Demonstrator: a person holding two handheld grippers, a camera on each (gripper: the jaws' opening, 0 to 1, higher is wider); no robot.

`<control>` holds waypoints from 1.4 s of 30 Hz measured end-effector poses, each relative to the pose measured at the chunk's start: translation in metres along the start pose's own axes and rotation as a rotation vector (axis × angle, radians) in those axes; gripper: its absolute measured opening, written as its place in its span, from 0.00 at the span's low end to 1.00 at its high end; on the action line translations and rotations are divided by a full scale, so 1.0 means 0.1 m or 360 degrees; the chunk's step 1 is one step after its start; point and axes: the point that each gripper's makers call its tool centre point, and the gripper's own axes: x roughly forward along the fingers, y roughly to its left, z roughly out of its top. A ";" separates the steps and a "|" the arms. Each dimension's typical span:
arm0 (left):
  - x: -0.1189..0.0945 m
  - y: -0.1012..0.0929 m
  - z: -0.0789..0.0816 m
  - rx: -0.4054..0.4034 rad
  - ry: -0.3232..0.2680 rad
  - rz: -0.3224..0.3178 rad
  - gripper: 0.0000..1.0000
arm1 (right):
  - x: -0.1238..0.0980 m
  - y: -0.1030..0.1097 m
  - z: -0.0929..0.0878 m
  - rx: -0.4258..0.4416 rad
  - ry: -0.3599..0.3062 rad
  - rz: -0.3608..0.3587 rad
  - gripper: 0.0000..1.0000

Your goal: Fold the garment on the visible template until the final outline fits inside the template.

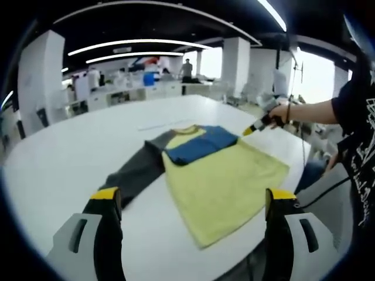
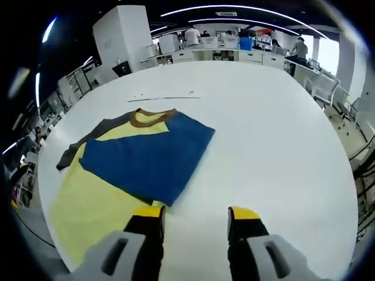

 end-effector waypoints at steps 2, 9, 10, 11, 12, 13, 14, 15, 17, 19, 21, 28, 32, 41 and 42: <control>0.00 0.01 0.00 -0.0003 0.0002 0.0007 0.99 | 0.02 0.03 -0.02 -0.0023 0.0007 -0.0001 0.37; 0.00 0.02 -0.01 -0.0007 0.0012 0.0014 0.99 | 0.09 0.13 -0.07 -0.0090 0.0031 0.0043 0.35; 0.00 0.02 -0.01 -0.0008 0.0012 0.0014 0.99 | 0.10 0.15 -0.08 -0.0109 0.0034 0.0045 0.34; 0.00 0.02 -0.01 -0.0010 0.0012 0.0015 0.99 | 0.11 0.15 -0.08 -0.0134 0.0044 0.0045 0.32; 0.00 0.02 -0.02 -0.0011 0.0013 0.0014 0.98 | 0.12 0.15 -0.09 -0.0146 0.0048 0.0042 0.31; 0.00 0.02 -0.02 -0.0012 0.0015 0.0014 0.98 | 0.13 0.17 -0.09 -0.0152 0.0046 0.0042 0.31; 0.00 0.02 -0.02 -0.0012 0.0018 0.0015 0.98 | 0.14 0.18 -0.09 -0.0161 0.0048 0.0045 0.31; 0.00 0.02 -0.03 -0.0013 0.0024 0.0016 0.98 | 0.15 0.18 -0.09 -0.0161 0.0052 0.0046 0.31; 0.01 0.02 -0.04 -0.0014 0.0029 0.0016 0.98 | 0.15 0.22 -0.10 -0.0163 0.0051 0.0056 0.29; 0.01 0.02 -0.04 -0.0015 0.0028 0.0013 0.98 | 0.13 0.26 -0.11 -0.0157 0.0048 0.0064 0.28; 0.01 0.02 -0.05 -0.0015 0.0029 0.0010 0.98 | 0.13 0.30 -0.13 -0.0154 0.0049 0.0080 0.25; 0.02 0.00 -0.07 -0.0010 0.0041 -0.0003 0.98 | 0.17 0.44 -0.14 -0.0171 0.0073 0.0146 0.12; 0.01 0.00 -0.08 -0.0008 0.0047 -0.0001 0.97 | 0.20 0.49 -0.18 -0.0193 0.0112 0.0165 0.07; -0.01 0.03 -0.09 -0.0013 0.0052 0.0014 0.97 | 0.23 0.53 -0.20 -0.0328 0.0139 0.0134 0.00; -0.01 0.02 -0.09 -0.0011 0.0053 0.0014 0.97 | 0.24 0.54 -0.21 -0.0343 0.0142 0.0139 0.00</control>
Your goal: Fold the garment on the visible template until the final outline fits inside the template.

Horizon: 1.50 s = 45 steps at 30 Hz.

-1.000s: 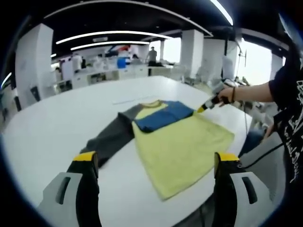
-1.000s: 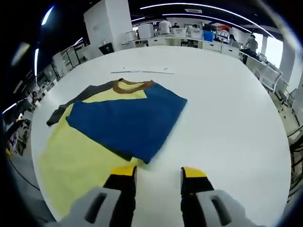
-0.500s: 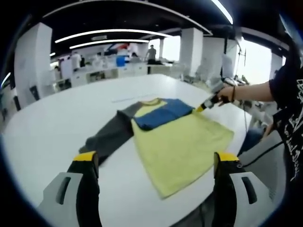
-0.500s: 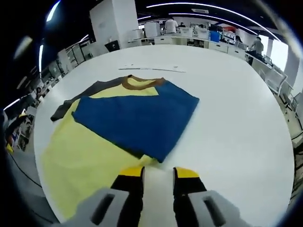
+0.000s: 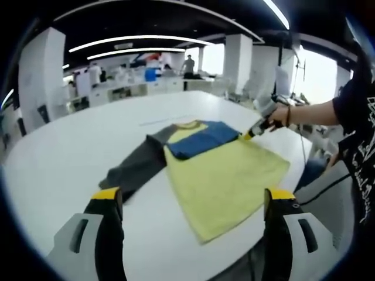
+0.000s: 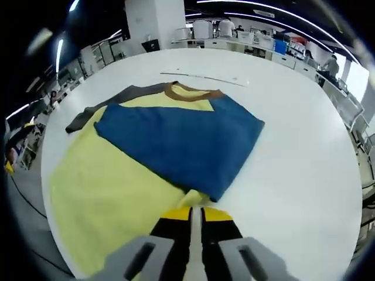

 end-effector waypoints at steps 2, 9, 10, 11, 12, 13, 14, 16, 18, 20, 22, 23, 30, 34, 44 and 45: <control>0.00 0.00 -0.01 0.0000 0.0003 -0.0001 0.96 | 0.00 0.03 0.01 -0.0035 0.0005 -0.0022 0.00; 0.01 -0.01 -0.01 0.0007 0.0010 -0.0005 0.96 | -0.01 -0.02 -0.03 0.0012 0.0053 0.0010 0.00; 0.00 0.00 -0.01 0.0008 0.0011 -0.0001 0.96 | -0.02 -0.02 -0.03 0.0017 0.0056 0.0017 0.00; 0.00 0.01 -0.01 0.0005 0.0010 0.0003 0.96 | -0.04 0.01 -0.02 0.0022 0.0051 0.0021 0.00; 0.00 0.01 -0.01 0.0001 0.0010 0.0005 0.96 | -0.05 0.03 -0.02 0.0028 0.0044 0.0026 0.00; 0.00 0.01 -0.02 -0.0003 0.0011 0.0007 0.96 | -0.05 0.02 -0.03 0.0031 0.0045 0.0037 0.00; 0.00 0.01 -0.02 -0.0004 0.0013 0.0008 0.95 | -0.05 0.02 -0.04 0.0036 0.0049 0.0048 0.00; 0.00 0.02 -0.04 -0.0003 0.0020 0.0012 0.95 | -0.05 0.03 -0.06 0.0048 0.0059 0.0075 0.00; 0.01 0.01 -0.04 -0.0007 0.0022 0.0009 0.95 | -0.06 0.05 -0.07 0.0041 0.0061 0.0098 0.00; 0.02 0.00 -0.04 -0.0006 0.0023 0.0005 0.95 | -0.07 0.08 -0.10 0.0027 0.0073 0.0117 0.00; 0.03 0.00 -0.04 -0.0004 0.0023 0.0003 0.95 | -0.08 0.12 -0.12 0.0015 0.0091 0.0126 0.00; 0.03 0.00 -0.04 -0.0004 0.0023 0.0002 0.95 | -0.07 0.12 -0.14 -0.0001 0.0098 0.0126 0.00; 0.03 0.01 -0.03 -0.0004 0.0017 0.0003 0.94 | -0.06 0.10 -0.14 -0.0063 0.0115 0.0089 0.00; 0.01 0.02 -0.04 -0.0005 0.0022 0.0012 0.94 | -0.06 0.09 -0.15 -0.0025 0.0116 0.0080 0.00; 0.00 0.02 -0.05 -0.0004 0.0023 0.0008 0.94 | -0.05 0.07 -0.14 -0.0093 0.0112 0.0054 0.00; 0.00 0.02 -0.05 -0.0003 0.0024 0.0006 0.94 | -0.05 0.06 -0.14 -0.0096 0.0109 0.0060 0.00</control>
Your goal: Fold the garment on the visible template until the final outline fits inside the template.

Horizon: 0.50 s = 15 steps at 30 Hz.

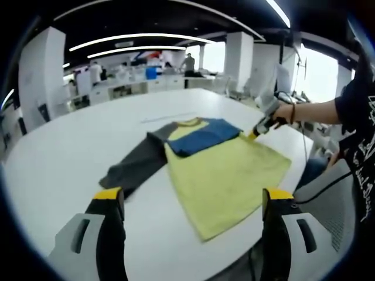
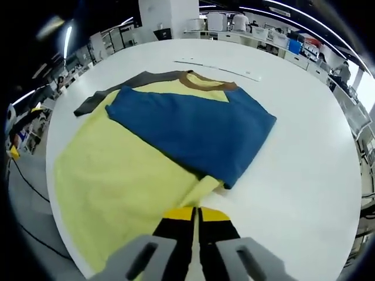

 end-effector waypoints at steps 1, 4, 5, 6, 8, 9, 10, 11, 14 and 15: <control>0.00 0.00 0.00 0.0002 0.0000 0.0000 0.94 | 0.00 -0.01 0.00 0.0020 -0.0007 0.0007 0.00; 0.02 -0.02 0.01 0.0005 -0.0002 -0.0009 0.94 | 0.01 0.01 0.00 0.0061 -0.0026 0.0022 0.00; 0.02 -0.02 0.01 0.0007 -0.0002 -0.0010 0.94 | 0.01 0.02 0.00 0.0069 -0.0027 0.0021 0.00; 0.02 -0.03 0.01 0.0012 0.0001 -0.0013 0.94 | -0.01 0.02 -0.01 0.0068 -0.0028 0.0016 0.00; 0.02 -0.03 0.02 0.0016 0.0001 -0.0011 0.94 | -0.03 -0.03 -0.03 0.0076 -0.0022 -0.0031 0.00; 0.01 -0.03 0.02 0.0018 -0.0001 -0.0010 0.94 | -0.05 -0.08 -0.05 0.0066 -0.0006 -0.0075 0.00; 0.01 -0.02 0.02 0.0017 -0.0005 -0.0006 0.94 | -0.07 -0.12 -0.07 0.0060 -0.0001 -0.0103 0.00; 0.00 -0.01 0.02 0.0015 -0.0007 -0.0003 0.94 | -0.09 -0.15 -0.09 0.0057 0.0002 -0.0125 0.00; -0.02 0.01 0.01 0.0009 -0.0005 0.0008 0.94 | -0.14 -0.23 -0.17 0.0108 0.0017 -0.0152 0.00; -0.02 0.01 0.01 0.0006 -0.0003 0.0011 0.94 | -0.16 -0.23 -0.20 0.0132 0.0017 -0.0154 0.00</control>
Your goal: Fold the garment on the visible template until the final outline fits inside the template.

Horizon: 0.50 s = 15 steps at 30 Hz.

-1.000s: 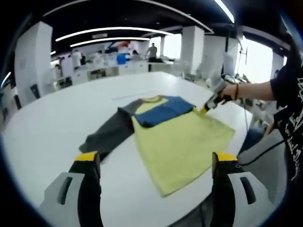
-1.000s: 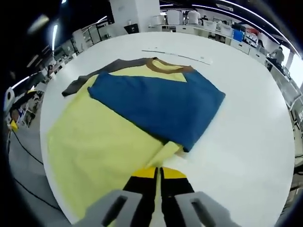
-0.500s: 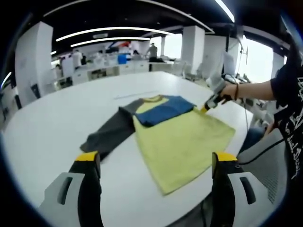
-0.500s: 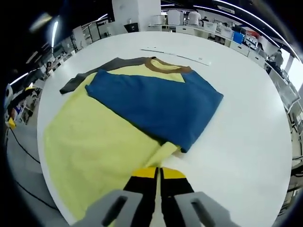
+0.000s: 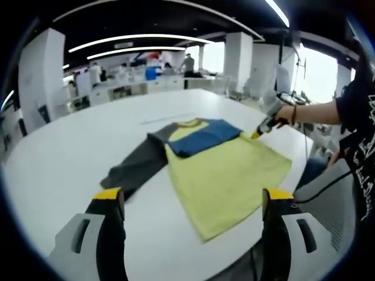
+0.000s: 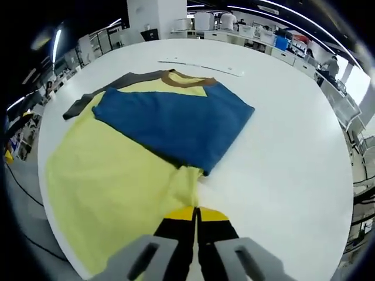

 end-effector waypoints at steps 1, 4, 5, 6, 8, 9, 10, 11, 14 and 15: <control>0.00 0.00 0.00 -0.0003 0.0003 0.0000 0.94 | -0.01 -0.02 -0.01 0.0009 0.0003 -0.0007 0.00; 0.02 -0.01 0.00 0.0003 0.0005 -0.0007 0.94 | -0.04 -0.03 -0.04 0.0043 0.0016 -0.0022 0.00; 0.03 -0.02 0.01 0.0004 0.0003 -0.0010 0.94 | -0.03 -0.05 -0.03 0.0048 0.0014 -0.0025 0.00; 0.03 -0.03 0.01 0.0005 0.0001 -0.0013 0.94 | -0.02 -0.05 -0.03 0.0051 0.0012 -0.0020 0.00; 0.04 -0.03 0.03 0.0009 -0.0006 -0.0017 0.94 | -0.02 -0.06 -0.03 0.0057 0.0011 -0.0025 0.00; 0.04 -0.03 0.03 0.0008 -0.0005 -0.0018 0.94 | -0.01 -0.07 -0.03 0.0062 0.0009 -0.0023 0.00; 0.04 -0.02 0.03 0.0008 -0.0003 -0.0017 0.94 | -0.01 -0.08 -0.03 0.0067 0.0008 -0.0025 0.00; 0.04 -0.02 0.03 0.0010 -0.0003 -0.0015 0.94 | -0.01 -0.08 -0.03 0.0071 0.0008 -0.0023 0.00; 0.04 -0.01 0.03 0.0010 -0.0003 -0.0014 0.94 | -0.02 -0.06 -0.04 0.0078 0.0004 -0.0018 0.00; 0.03 -0.01 0.03 0.0009 -0.0002 -0.0010 0.94 | -0.01 -0.07 -0.02 0.0073 0.0005 -0.0012 0.00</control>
